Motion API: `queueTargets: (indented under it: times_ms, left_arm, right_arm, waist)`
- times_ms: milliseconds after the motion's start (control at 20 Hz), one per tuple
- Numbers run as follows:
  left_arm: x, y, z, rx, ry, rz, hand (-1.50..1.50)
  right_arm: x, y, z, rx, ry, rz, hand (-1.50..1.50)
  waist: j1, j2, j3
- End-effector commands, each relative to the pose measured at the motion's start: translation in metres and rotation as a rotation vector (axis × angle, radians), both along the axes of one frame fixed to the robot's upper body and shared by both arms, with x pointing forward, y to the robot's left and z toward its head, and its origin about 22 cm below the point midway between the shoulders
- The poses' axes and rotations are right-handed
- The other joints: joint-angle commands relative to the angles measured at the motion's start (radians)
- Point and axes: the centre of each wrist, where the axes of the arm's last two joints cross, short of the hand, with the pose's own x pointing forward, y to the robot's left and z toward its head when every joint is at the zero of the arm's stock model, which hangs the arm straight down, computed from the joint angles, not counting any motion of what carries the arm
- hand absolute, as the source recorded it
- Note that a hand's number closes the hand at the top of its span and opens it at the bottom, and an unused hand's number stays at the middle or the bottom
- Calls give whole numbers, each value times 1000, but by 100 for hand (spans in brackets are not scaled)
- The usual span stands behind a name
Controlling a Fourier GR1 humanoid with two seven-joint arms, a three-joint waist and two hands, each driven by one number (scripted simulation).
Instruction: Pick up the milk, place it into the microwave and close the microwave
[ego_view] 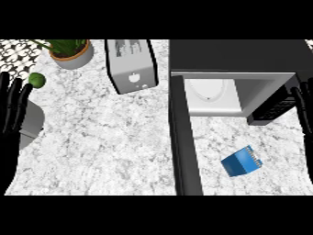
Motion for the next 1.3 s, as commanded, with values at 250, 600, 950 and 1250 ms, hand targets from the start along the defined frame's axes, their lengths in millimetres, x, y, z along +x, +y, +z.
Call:
queueTargets:
  times_ms: [250,600,950,1250]
  left_arm:
    - [-21,-34,-11,-10,-5,-13,-150]
    - [-38,-81,-41,-190,154,-62,-150]
    - [-58,-132,-60,-188,166,-64,-150]
    - [-72,-145,-83,-191,170,-60,-150]
  right_arm:
    - [-62,17,16,19,-18,-112,-150]
    - [-99,26,-19,93,174,-49,-150]
    - [-122,23,-46,78,232,-55,-150]
    - [-141,6,-87,61,231,-90,-150]
  waist:
    - [-29,17,-22]
    - [-34,16,-21]
    - [-32,17,-21]
    - [-30,18,-21]
